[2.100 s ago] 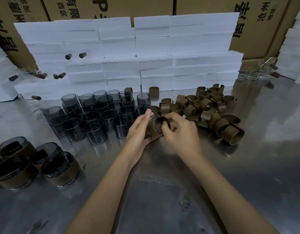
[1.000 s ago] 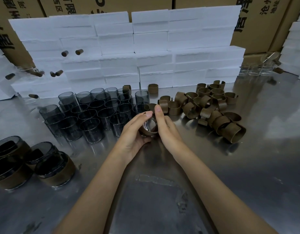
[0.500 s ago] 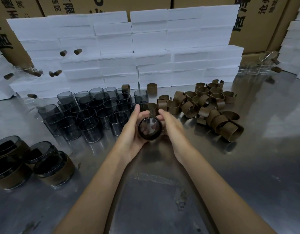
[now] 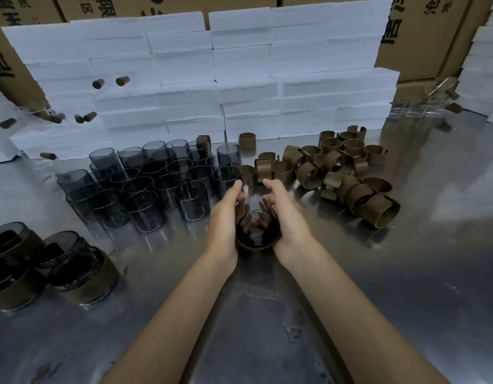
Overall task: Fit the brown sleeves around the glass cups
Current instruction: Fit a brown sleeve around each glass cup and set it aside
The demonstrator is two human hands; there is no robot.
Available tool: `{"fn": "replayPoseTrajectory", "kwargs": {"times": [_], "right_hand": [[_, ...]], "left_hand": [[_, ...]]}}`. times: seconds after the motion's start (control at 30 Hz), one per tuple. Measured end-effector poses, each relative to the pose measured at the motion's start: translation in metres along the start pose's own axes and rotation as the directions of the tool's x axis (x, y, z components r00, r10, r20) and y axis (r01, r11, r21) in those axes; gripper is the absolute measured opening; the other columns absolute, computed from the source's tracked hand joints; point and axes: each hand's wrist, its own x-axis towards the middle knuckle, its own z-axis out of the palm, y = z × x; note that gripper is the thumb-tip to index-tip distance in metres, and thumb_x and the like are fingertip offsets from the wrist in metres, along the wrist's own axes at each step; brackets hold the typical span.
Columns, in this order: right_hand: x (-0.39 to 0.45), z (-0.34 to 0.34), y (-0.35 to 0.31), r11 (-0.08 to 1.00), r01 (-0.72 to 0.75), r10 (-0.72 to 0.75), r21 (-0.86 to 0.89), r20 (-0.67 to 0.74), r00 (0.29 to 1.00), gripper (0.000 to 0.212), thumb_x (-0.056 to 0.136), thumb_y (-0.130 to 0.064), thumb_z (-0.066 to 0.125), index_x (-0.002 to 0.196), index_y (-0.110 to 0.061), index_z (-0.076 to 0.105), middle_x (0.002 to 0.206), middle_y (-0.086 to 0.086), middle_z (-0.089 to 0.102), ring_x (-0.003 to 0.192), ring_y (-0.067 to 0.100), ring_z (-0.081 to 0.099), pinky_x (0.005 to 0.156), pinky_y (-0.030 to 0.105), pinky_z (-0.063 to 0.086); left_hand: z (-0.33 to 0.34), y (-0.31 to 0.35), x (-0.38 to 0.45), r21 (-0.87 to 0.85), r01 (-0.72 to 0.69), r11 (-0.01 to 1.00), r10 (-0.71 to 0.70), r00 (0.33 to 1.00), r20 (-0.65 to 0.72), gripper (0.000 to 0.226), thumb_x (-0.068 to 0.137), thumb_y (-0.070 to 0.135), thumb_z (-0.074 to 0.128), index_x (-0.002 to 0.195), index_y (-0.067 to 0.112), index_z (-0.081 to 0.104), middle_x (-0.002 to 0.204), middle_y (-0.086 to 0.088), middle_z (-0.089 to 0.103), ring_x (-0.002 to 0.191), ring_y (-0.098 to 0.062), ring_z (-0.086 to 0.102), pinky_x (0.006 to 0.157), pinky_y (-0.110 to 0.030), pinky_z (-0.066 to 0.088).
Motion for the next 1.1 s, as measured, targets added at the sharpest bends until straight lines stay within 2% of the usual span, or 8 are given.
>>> {"fn": "replayPoseTrajectory", "kwargs": {"times": [0.1,0.2,0.3,0.43,0.6,0.77,0.93,1.1], "right_hand": [[0.001,0.001,0.002,0.999,-0.01,0.009,0.042,0.001,1.0,0.016,0.092,-0.031,0.071,0.085,-0.016,0.074,0.083,0.006,0.079,0.082,0.022,0.076,0.081,0.036,0.058],[0.001,-0.002,0.003,0.995,-0.026,0.024,0.094,0.025,0.999,0.009,0.09,-0.023,0.074,0.085,-0.015,0.076,0.083,0.007,0.078,0.078,0.023,0.075,0.076,0.036,0.058],[0.0,-0.003,0.002,0.994,-0.029,0.024,0.104,0.051,0.998,0.008,0.088,-0.022,0.077,0.088,-0.014,0.077,0.084,0.011,0.078,0.075,0.023,0.075,0.073,0.036,0.058],[-0.002,-0.003,0.0,0.995,-0.026,0.019,0.096,0.076,0.997,0.021,0.088,-0.024,0.077,0.102,-0.009,0.077,0.094,0.015,0.078,0.082,0.027,0.076,0.073,0.037,0.059],[-0.004,-0.003,-0.002,0.995,-0.015,0.007,0.101,0.088,0.996,0.027,0.087,-0.027,0.079,0.107,-0.009,0.077,0.092,0.013,0.078,0.082,0.027,0.076,0.068,0.035,0.057],[-0.003,-0.003,-0.001,0.997,-0.003,-0.003,0.08,0.079,0.997,0.03,0.087,-0.029,0.079,0.109,-0.01,0.077,0.093,0.012,0.078,0.086,0.028,0.076,0.068,0.036,0.057],[-0.002,-0.004,-0.002,0.997,0.018,-0.024,0.077,0.074,0.997,0.024,0.088,-0.031,0.079,0.102,-0.012,0.078,0.091,0.012,0.079,0.084,0.027,0.077,0.073,0.038,0.06],[-0.004,-0.004,-0.002,0.997,0.039,-0.044,0.063,0.068,0.997,0.023,0.09,-0.031,0.077,0.101,-0.011,0.078,0.092,0.014,0.078,0.084,0.028,0.077,0.072,0.038,0.06]], "left_hand": [[0.006,-0.002,-0.005,0.011,-0.026,1.0,0.026,1.0,-0.012,0.029,0.099,0.039,0.061,0.099,0.017,0.081,0.1,-0.007,0.08,0.095,-0.021,0.077,0.087,-0.035,0.056],[0.009,-0.003,-0.007,0.005,-0.033,0.999,0.033,0.999,-0.04,0.031,0.098,0.037,0.064,0.107,0.011,0.079,0.1,-0.009,0.08,0.094,-0.021,0.077,0.086,-0.034,0.059],[0.011,-0.002,-0.009,-0.026,-0.044,0.999,0.042,0.998,-0.054,0.03,0.098,0.033,0.067,0.106,0.007,0.079,0.099,-0.012,0.08,0.092,-0.023,0.078,0.076,-0.03,0.06],[0.011,0.0,-0.012,-0.05,-0.049,0.998,0.047,0.998,-0.05,0.027,0.098,0.03,0.068,0.085,0.012,0.083,0.092,-0.013,0.08,0.083,-0.022,0.078,0.065,-0.025,0.06],[0.013,0.001,-0.014,-0.032,-0.043,0.999,0.042,0.998,-0.046,0.03,0.096,0.036,0.069,0.081,0.014,0.083,0.093,-0.013,0.079,0.086,-0.023,0.078,0.073,-0.029,0.062],[0.014,0.002,-0.015,-0.032,-0.051,0.998,0.049,0.997,-0.051,0.03,0.096,0.036,0.069,0.076,0.018,0.084,0.086,-0.01,0.08,0.079,-0.019,0.078,0.064,-0.024,0.06],[0.014,0.001,-0.016,-0.023,-0.079,0.997,0.078,0.996,-0.047,0.028,0.097,0.035,0.068,0.079,0.021,0.084,0.091,-0.01,0.08,0.086,-0.02,0.078,0.072,-0.025,0.062],[0.013,0.0,-0.015,-0.012,-0.106,0.994,0.106,0.994,-0.026,0.028,0.097,0.036,0.067,0.082,0.02,0.084,0.092,-0.011,0.08,0.086,-0.021,0.078,0.07,-0.024,0.061]]}}
